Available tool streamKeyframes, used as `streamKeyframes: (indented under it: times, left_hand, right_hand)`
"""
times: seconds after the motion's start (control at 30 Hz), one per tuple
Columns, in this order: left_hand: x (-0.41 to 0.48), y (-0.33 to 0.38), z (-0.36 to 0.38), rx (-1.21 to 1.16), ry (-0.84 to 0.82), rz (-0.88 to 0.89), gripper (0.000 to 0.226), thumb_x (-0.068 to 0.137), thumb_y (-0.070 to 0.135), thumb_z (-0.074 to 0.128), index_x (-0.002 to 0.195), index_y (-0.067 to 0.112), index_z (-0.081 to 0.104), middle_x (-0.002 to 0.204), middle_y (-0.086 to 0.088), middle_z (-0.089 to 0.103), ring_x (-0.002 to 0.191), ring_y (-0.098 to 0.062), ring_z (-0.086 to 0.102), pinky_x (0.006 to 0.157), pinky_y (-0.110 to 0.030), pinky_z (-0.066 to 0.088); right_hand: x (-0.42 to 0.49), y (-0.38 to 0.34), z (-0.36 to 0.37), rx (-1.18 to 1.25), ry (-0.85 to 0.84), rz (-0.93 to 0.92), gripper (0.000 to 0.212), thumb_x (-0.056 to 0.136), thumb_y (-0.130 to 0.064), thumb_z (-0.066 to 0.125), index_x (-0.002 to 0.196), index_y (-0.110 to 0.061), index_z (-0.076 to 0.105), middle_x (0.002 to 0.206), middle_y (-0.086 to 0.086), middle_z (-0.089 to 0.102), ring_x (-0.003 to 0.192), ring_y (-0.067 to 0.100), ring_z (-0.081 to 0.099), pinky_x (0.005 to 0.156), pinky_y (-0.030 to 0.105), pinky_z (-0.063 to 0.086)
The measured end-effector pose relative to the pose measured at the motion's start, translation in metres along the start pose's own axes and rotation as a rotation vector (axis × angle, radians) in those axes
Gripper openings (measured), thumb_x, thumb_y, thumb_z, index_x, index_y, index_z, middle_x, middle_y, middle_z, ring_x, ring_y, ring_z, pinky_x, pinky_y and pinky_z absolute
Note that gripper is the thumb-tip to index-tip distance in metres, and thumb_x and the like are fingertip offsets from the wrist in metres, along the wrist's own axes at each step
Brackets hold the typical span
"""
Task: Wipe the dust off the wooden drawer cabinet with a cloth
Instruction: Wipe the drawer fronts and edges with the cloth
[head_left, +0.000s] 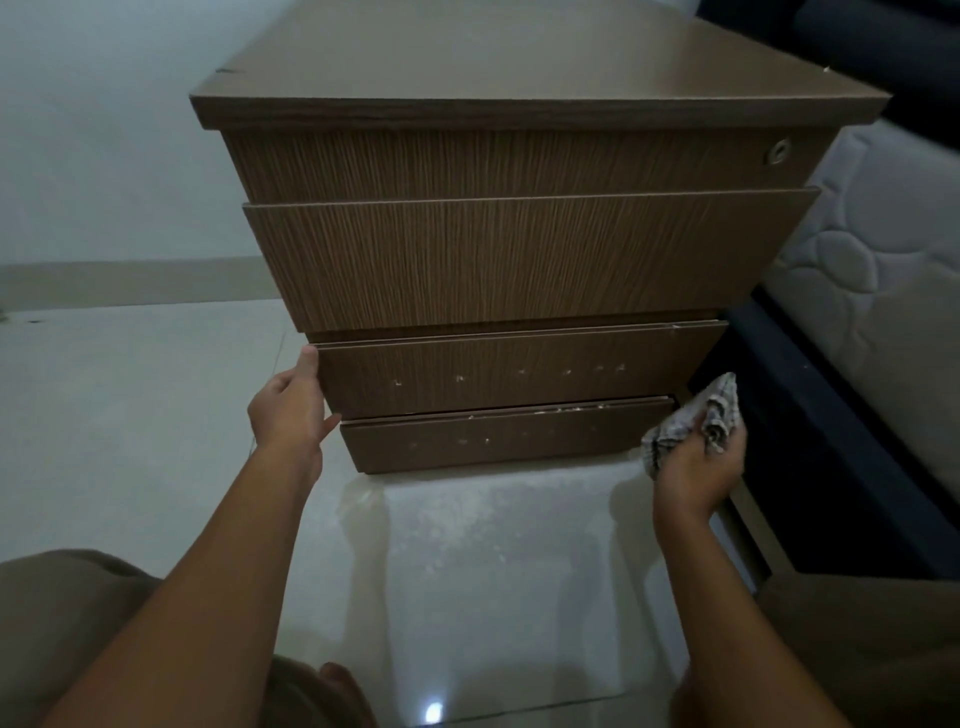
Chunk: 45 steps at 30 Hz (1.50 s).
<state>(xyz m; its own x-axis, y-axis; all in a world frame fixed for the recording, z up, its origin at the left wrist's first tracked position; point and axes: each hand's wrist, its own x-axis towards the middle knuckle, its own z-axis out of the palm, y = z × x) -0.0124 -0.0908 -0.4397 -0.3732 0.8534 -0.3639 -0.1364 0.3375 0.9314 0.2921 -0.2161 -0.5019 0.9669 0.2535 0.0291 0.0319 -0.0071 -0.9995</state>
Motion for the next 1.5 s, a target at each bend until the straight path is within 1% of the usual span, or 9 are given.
streamKeyframes:
  times: [0.13,0.23,0.5,0.57,0.7,0.9,1.13,1.23,1.5]
  left_hand:
    - [0.001,0.001,-0.003,0.017,-0.015,-0.001,0.021,0.092,0.044,0.059,0.091,0.023,0.056,0.108,-0.001,0.063,0.105,-0.019,0.06,0.087,-0.041,0.056]
    - [0.002,0.002,-0.005,0.027,-0.04,-0.013,0.02,0.092,0.044,0.059,0.088,0.025,0.057,0.11,-0.001,0.064,0.107,-0.019,0.061,0.087,-0.041,0.056]
    - [0.003,0.003,-0.003,0.02,-0.06,-0.024,0.027,0.092,0.044,0.059,0.108,0.022,0.056,0.112,0.001,0.062,0.108,-0.019,0.06,0.088,-0.042,0.055]
    - [0.004,0.002,-0.002,0.015,-0.054,-0.021,0.025,0.092,0.044,0.059,0.106,0.023,0.057,0.111,0.002,0.062,0.108,-0.019,0.06,0.088,-0.042,0.055]
    - [0.004,0.001,-0.002,0.008,-0.06,-0.016,0.019,0.092,0.045,0.059,0.085,0.028,0.057,0.105,0.002,0.062,0.106,-0.019,0.06,0.084,-0.04,0.055]
    - [0.006,0.002,-0.004,0.02,-0.076,-0.016,0.018,0.092,0.046,0.059,0.086,0.029,0.057,0.101,0.005,0.063,0.105,-0.018,0.06,0.088,-0.043,0.054]
    - [0.005,0.005,-0.005,0.046,-0.086,-0.028,0.017,0.092,0.045,0.058,0.083,0.031,0.056,0.096,0.006,0.063,0.103,-0.018,0.06,0.088,-0.043,0.055]
    - [0.005,0.008,-0.006,0.081,-0.086,-0.035,0.017,0.093,0.045,0.057,0.088,0.029,0.058,0.101,0.004,0.062,0.104,-0.018,0.06,0.087,-0.043,0.055]
    - [0.017,0.028,-0.019,0.337,-0.217,-0.082,0.045,0.093,0.045,0.055,0.13,0.018,0.056,0.126,0.0,0.063,0.109,-0.02,0.06,0.082,-0.04,0.053]
  right_hand:
    - [0.017,-0.002,0.009,0.017,-0.008,-0.041,0.045,0.098,-0.006,0.041,0.142,-0.012,0.044,0.141,0.008,0.051,0.127,0.018,0.048,0.101,0.019,0.037]
    - [0.026,-0.003,0.022,0.066,-0.002,-0.049,0.044,0.101,-0.011,0.04,0.144,-0.013,0.041,0.142,0.006,0.049,0.126,0.013,0.047,0.094,0.011,0.034]
    - [0.018,0.004,0.06,0.146,-0.07,0.022,0.053,0.103,-0.022,0.04,0.153,-0.025,0.023,0.154,0.0,0.035,0.135,0.009,0.036,0.102,0.015,0.029]
    - [0.008,0.008,0.065,0.12,-0.079,-0.012,0.055,0.103,-0.02,0.039,0.154,-0.024,0.018,0.156,-0.001,0.029,0.136,0.007,0.031,0.103,0.014,0.026]
    - [-0.01,0.019,0.08,0.068,-0.119,-0.125,0.059,0.1,-0.007,0.041,0.153,-0.021,0.019,0.162,0.001,0.01,0.148,0.014,0.009,0.119,0.03,0.014]
    - [-0.043,0.025,0.099,0.026,-0.2,-0.231,0.065,0.096,0.006,0.042,0.151,-0.018,0.017,0.162,0.006,0.003,0.148,0.017,-0.003,0.108,0.003,-0.004]
    - [-0.087,0.036,0.113,-0.026,-0.327,-0.334,0.07,0.091,0.013,0.047,0.149,-0.019,0.022,0.158,0.0,0.001,0.147,0.017,-0.005,0.121,0.029,0.005]
    - [-0.105,0.04,0.119,-0.034,-0.4,-0.361,0.073,0.088,0.018,0.047,0.149,-0.013,0.022,0.159,0.006,0.001,0.148,0.02,-0.006,0.121,0.031,0.004]
    - [-0.157,0.045,0.137,-0.063,-0.554,-0.457,0.074,0.088,0.015,0.044,0.149,-0.015,0.015,0.159,0.007,-0.003,0.147,0.011,-0.015,0.119,0.025,-0.003]
